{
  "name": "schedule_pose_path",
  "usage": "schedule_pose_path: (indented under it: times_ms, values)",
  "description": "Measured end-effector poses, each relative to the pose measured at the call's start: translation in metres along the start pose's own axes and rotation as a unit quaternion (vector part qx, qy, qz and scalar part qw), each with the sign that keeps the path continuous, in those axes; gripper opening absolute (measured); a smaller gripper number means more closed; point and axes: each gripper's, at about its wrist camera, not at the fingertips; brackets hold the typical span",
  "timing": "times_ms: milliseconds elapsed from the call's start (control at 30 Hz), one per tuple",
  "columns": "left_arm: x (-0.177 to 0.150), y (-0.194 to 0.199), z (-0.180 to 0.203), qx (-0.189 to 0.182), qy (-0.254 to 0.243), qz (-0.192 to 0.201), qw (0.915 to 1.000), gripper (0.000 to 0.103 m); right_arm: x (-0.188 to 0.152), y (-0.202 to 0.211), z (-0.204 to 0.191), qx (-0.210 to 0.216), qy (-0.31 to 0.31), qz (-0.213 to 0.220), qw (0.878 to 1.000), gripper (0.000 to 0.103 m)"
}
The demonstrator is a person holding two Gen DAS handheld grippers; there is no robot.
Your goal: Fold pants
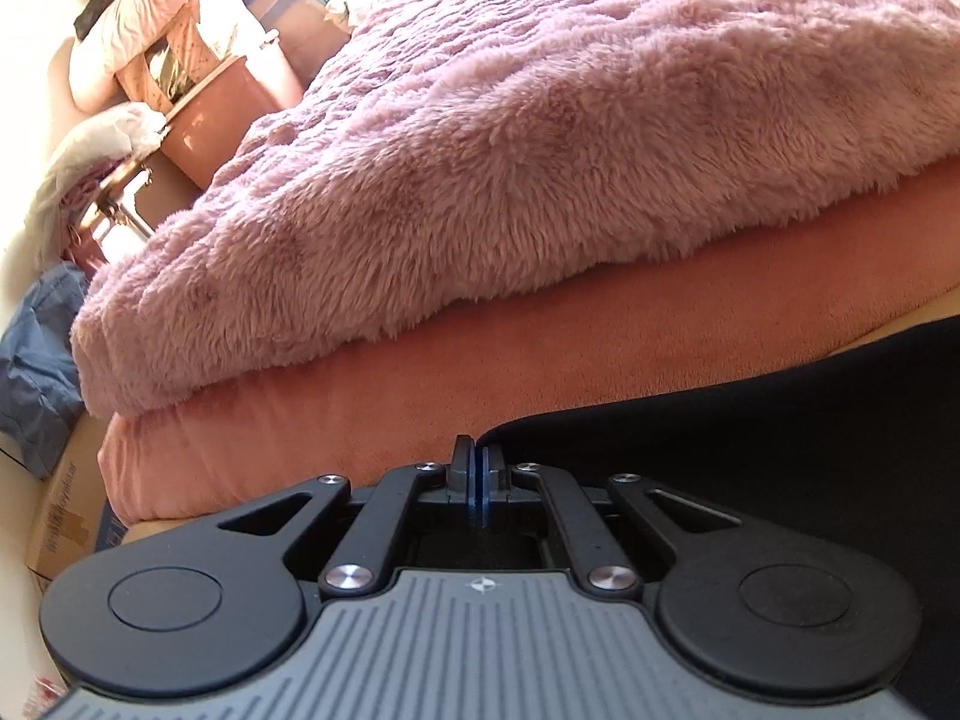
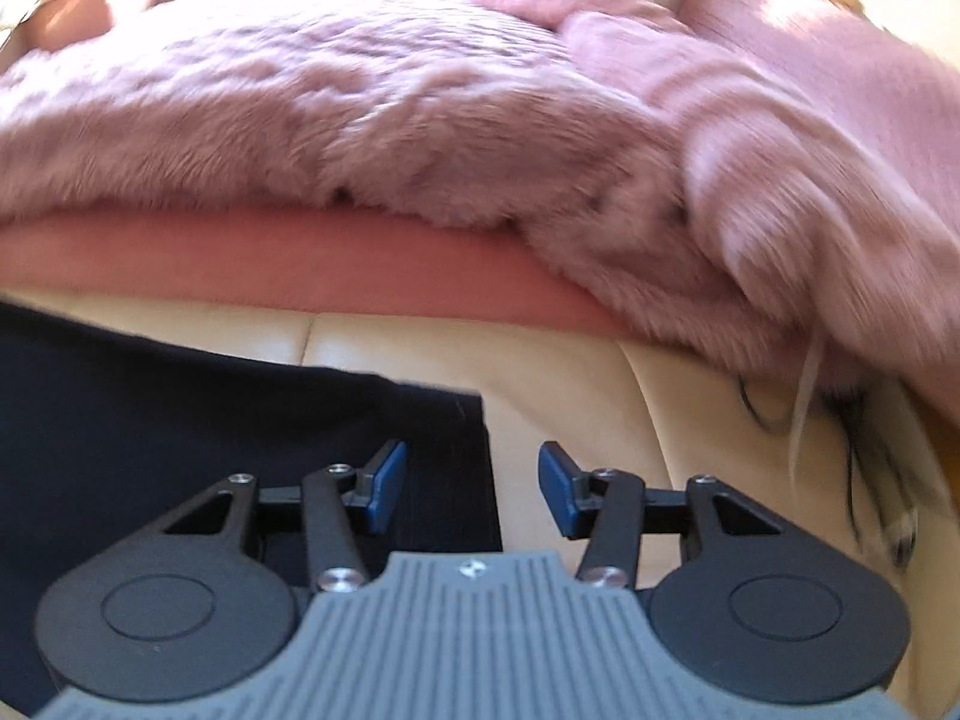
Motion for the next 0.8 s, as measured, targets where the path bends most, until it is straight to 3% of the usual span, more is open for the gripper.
schedule_pose_path:
  times_ms: [167,233,400,467,600,800]
  values:
    - [0.0,-0.003,0.005,0.006,-0.011,-0.001,0.9999,0.001,-0.034,0.021,0.019,0.034,-0.146,0.017,0.989,0.036]
    - [0.0,-0.004,0.006,0.009,-0.012,-0.003,0.9999,0.001,-0.036,0.019,0.024,0.051,-0.171,0.027,0.984,0.037]
    - [0.002,-0.009,0.011,0.018,-0.017,-0.013,0.9996,0.001,-0.015,-0.009,0.026,0.046,-0.169,0.045,0.983,0.038]
    - [0.001,-0.012,0.015,0.025,-0.027,-0.017,0.9992,0.001,-0.008,-0.023,0.027,0.047,-0.185,0.046,0.981,0.033]
    - [-0.004,-0.02,0.022,0.041,-0.054,-0.026,0.9973,0.002,-0.004,-0.046,0.015,0.018,-0.165,0.014,0.986,0.03]
    - [-0.007,-0.006,0.02,0.047,-0.063,0.001,0.9969,0.017,0.001,-0.035,0.015,0.002,-0.168,0.01,0.986,0.031]
Point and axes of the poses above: each gripper's, at about its wrist camera, not at the fingertips, and y roughly against the way its jaws point, z to its right, x to its top, and after that the axes turned 9 degrees about y, right-handed
